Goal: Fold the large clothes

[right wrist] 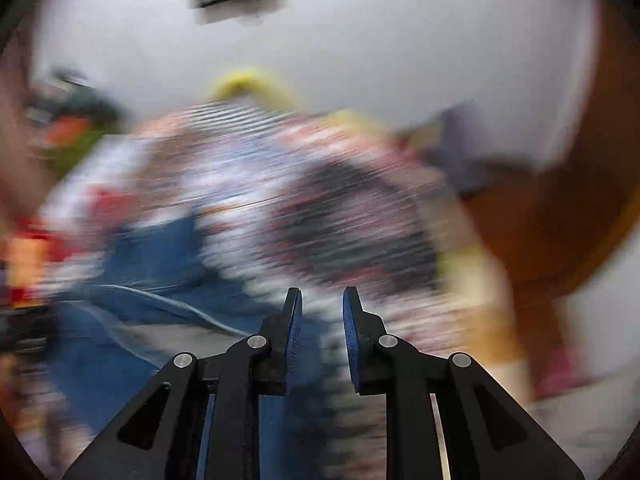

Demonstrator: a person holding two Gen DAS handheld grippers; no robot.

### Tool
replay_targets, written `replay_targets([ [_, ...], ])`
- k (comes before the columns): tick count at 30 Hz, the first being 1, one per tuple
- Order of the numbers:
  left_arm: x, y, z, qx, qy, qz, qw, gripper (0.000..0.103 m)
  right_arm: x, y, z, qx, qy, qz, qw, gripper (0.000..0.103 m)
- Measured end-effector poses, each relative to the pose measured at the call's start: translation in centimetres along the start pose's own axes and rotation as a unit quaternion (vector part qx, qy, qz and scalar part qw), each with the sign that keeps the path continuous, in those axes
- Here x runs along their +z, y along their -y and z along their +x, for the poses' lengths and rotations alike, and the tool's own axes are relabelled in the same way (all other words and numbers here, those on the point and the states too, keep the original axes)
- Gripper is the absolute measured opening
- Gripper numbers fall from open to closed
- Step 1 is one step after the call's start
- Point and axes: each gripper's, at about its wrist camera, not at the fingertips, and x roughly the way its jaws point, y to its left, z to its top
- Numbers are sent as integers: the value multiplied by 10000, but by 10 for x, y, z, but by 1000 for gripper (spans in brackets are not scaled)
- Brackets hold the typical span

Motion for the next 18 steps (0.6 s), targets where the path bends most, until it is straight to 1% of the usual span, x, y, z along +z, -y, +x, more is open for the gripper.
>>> replay_targets([
  [1,-1,-1,-2,-16,50,-39,10000,20,0,10,-3,85,-70,60,9999,16],
  [3,0,0,-12,14,141,-20,9999,20,-5,33,-9,497,-318,183,9981,16],
  [5,3,4,-24,74,185,81,9998,20,-12,40,-16,623,-399,89,9972,16],
  [8,8,7,-51,94,365,192,9991,25,-24,33,-24,681,-432,-169,9966,16],
  [10,11,2,-72,-111,471,83,9988,32,-31,20,-25,873,-493,-299,9945,16],
  [11,11,0,-78,-218,476,26,9986,38,-35,11,-23,997,-536,-363,9929,16],
  [12,12,-2,-86,-287,489,-42,9984,51,-38,-2,-22,1145,-576,-446,9908,16],
  [13,13,-3,-92,-214,582,-71,9980,61,-39,-12,-20,1239,-597,-508,9892,16],
  [14,14,-6,-104,-28,828,-105,9965,80,-42,-24,-19,1350,-618,-586,9872,16],
  [15,14,-9,-114,128,1066,-120,9942,92,-43,-37,-18,1468,-632,-664,9849,16],
  [16,13,-12,-123,247,1276,-119,9915,94,-45,-53,-17,1615,-649,-746,9819,16],
  [17,12,-14,-130,348,1407,-84,9894,94,-45,-65,-15,1727,-670,-806,9794,16],
  [18,13,-15,-132,425,1401,-17,9892,94,-47,-81,-14,1875,-701,-894,9757,16],
])
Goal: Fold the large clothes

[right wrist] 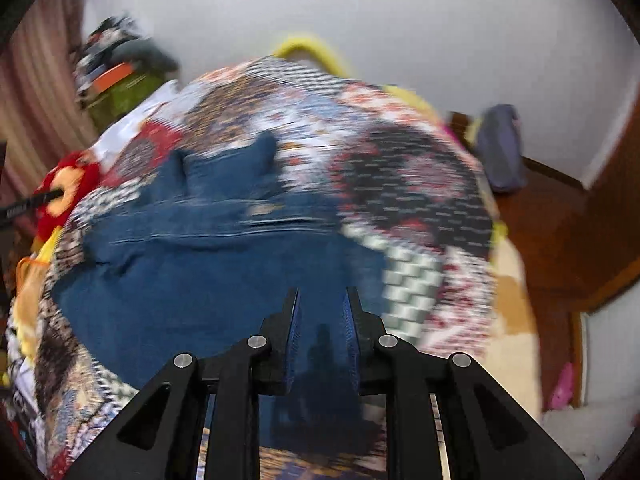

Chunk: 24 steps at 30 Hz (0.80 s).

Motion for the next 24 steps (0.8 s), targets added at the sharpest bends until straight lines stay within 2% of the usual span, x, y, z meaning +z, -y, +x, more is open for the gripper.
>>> replay_targets([
  [2,-5,1,2,26,-151,233,9996,94,2,-22,12,178,-46,-147,9997,16],
  [5,-27,10,11,-166,-484,704,9962,94,6,-57,30,446,-116,-393,9982,16],
  [9,-71,36,42,-330,-964,1458,9841,95,10,-92,62,709,-379,-572,9951,16],
  [12,-92,50,72,-180,-1310,1798,9748,96,9,-109,87,790,-623,-604,9931,16],
  [13,-94,51,81,-140,-1323,1793,9748,96,9,-111,92,725,-647,-618,9933,16],
  [17,-71,37,97,-290,-1139,1077,9872,97,17,-110,100,701,-451,-713,9940,16],
  [19,-58,28,104,-211,-1008,773,9917,99,24,-102,102,355,-273,-739,9963,16],
  [21,-48,20,111,-68,-953,547,9939,101,30,-92,113,-116,-361,-735,9966,16],
  [24,-38,16,112,19,-853,442,9954,103,31,-62,120,424,-355,-194,9983,16],
])
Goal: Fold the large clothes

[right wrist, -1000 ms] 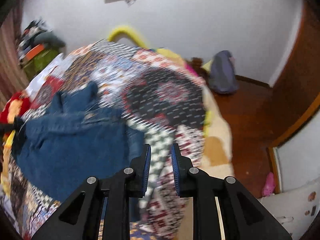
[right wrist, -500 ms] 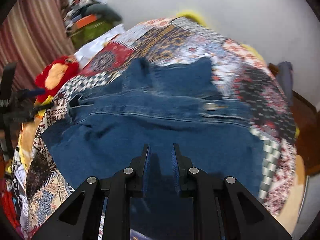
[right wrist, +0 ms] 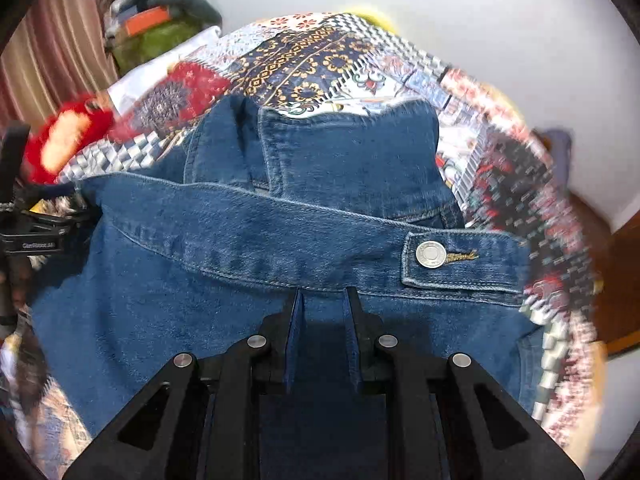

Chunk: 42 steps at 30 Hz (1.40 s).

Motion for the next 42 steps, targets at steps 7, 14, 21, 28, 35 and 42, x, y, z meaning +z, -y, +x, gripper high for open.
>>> replay_targets([
  [7,12,-8,5,-198,-380,64,9991,103,-19,37,-21,-916,-51,449,9948,16],
  [14,22,-33,-61,-368,161,-179,9990,103,-35,20,-82,-695,227,198,9971,16],
  [21,-6,-39,-101,-599,267,-264,9975,103,-38,-50,-100,189,338,-154,9991,16],
  [28,-66,-6,-86,-422,-33,472,9980,103,-53,-105,-66,68,-48,-907,9958,16],
  [35,-110,-14,-47,-158,-333,264,9990,103,-69,-88,-38,-98,-411,-963,9945,36],
  [42,-124,-41,-52,-173,-358,-142,9991,103,-91,-44,-46,-1015,-307,-968,9896,91],
])
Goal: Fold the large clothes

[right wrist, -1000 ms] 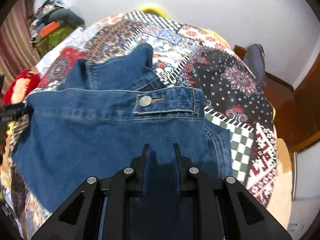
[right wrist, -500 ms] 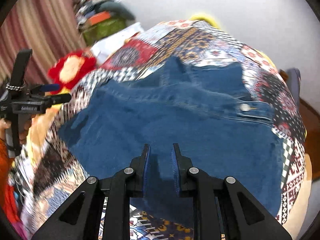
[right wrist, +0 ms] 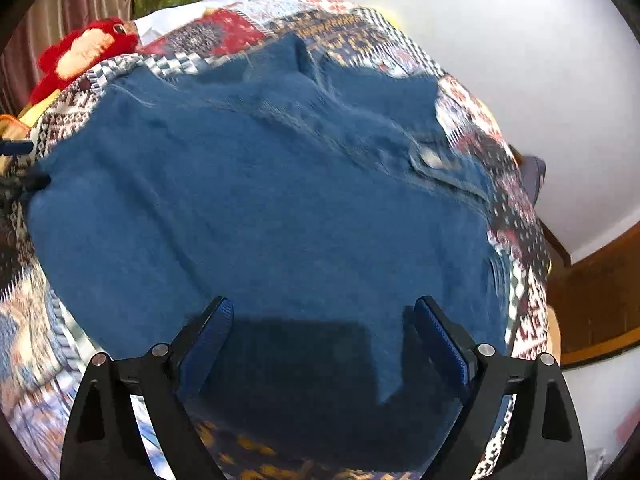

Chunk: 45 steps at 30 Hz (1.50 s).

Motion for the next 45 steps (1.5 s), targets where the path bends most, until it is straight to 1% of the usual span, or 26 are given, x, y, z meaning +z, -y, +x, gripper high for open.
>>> replay_targets([
  [3,-6,-11,-6,-14,30,-153,9999,103,-13,33,-6,412,-23,611,9973,91],
  [4,-9,-13,-9,12,45,-184,9998,103,-16,41,-8,417,-39,759,9962,91],
  [6,-15,-16,-16,124,54,-230,9996,103,-22,53,-14,259,-59,942,9952,91],
  [8,-21,-18,-25,295,93,-254,9992,103,-29,60,-21,245,16,1040,9943,91],
  [9,-24,-19,-28,397,113,-278,9988,103,-33,62,-26,115,29,1070,9942,91],
  [10,-28,-21,-32,481,120,-308,9983,103,-33,65,-28,-35,22,1052,9944,91],
  [12,-35,-28,-41,630,187,-457,9968,103,-38,64,-38,-195,106,936,9954,91],
  [14,-38,-32,-52,702,342,-559,9954,103,-41,65,-48,-260,206,900,9954,91],
  [16,-39,-34,-66,627,528,-668,9944,103,-42,62,-59,-224,323,882,9953,91],
  [17,-40,-34,-74,508,644,-766,9937,103,-45,61,-65,-181,411,873,9952,91],
  [20,-40,-31,-93,85,927,-1055,9901,103,-38,52,-82,-80,715,824,9940,91],
  [24,-34,-13,-103,-306,1142,-1177,9860,103,-23,31,-103,-53,1152,624,9914,91],
  [27,-34,6,-97,-683,1049,-1232,9845,103,-12,14,-109,65,1349,534,9894,92],
  [30,-37,22,-77,-1208,741,-1382,9802,103,-4,-2,-103,321,1367,525,9887,95],
  [31,-39,25,-69,-1398,614,-1462,9774,103,-2,-7,-99,404,1337,529,9888,95],
  [32,-41,29,-58,-1645,458,-1606,9721,103,-1,-12,-93,486,1281,529,9892,95],
  [33,-43,31,-54,-1777,387,-1685,9688,103,1,-16,-86,562,1192,526,9899,95],
  [35,-47,35,-42,-2092,244,-1873,9594,103,3,-26,-66,705,989,463,9915,95],
  [37,-49,39,-27,-2394,77,-2071,9486,103,1,-34,-47,714,791,374,9936,95],
  [38,-50,40,-22,-2493,13,-2147,9443,103,2,-37,-36,697,645,331,9949,95],
  [39,-50,41,-14,-2644,-63,-2250,9378,103,2,-40,-22,692,465,298,9961,95],
  [41,-49,44,-1,-2876,-233,-2386,9273,102,0,-42,-5,743,286,338,9962,95],
  [42,-47,46,5,-3011,-268,-2453,9211,102,-2,-40,-1,822,314,438,9952,95],
  [43,-45,46,9,-3094,-257,-2485,9175,102,-3,-38,0,873,360,502,9943,97],
  [45,-38,48,15,-3140,-142,-2568,9139,100,-4,-35,1,949,388,542,9933,98],
])
